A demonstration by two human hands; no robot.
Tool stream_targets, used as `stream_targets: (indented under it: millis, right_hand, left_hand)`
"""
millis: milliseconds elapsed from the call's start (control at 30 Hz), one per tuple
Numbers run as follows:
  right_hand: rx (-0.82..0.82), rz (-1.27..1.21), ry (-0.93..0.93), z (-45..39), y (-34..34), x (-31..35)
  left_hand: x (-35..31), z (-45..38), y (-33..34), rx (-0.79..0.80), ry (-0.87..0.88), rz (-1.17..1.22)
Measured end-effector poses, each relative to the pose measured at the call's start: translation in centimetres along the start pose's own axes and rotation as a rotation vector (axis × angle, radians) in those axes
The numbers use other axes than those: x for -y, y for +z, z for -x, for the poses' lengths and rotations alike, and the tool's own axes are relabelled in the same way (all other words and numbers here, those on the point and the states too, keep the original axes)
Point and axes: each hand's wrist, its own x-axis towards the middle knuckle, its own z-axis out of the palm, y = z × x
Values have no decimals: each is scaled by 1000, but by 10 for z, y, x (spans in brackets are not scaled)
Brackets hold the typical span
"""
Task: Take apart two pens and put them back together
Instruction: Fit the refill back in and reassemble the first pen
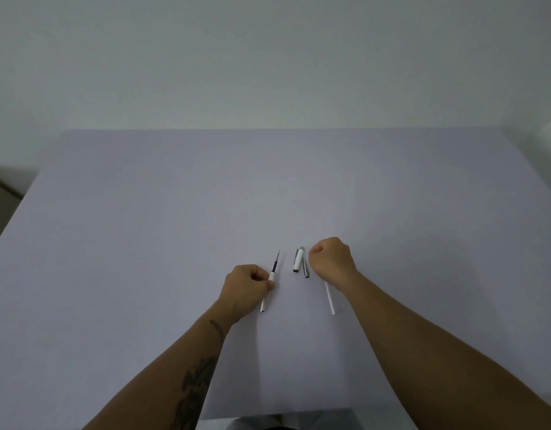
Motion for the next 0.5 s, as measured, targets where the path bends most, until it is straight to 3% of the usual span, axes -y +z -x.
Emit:
stream_targets:
  millis: [167, 333, 500]
  right_hand:
    - [178, -445, 106, 2, -21, -5]
    - [335, -549, 123, 14, -21, -1]
    - [362, -596, 127, 23, -19, 1]
  left_hand:
    - [-14, 3, 4, 46, 55, 20]
    - [-27, 8, 12, 94, 120, 16]
    - [-37, 10, 20, 114, 169, -21]
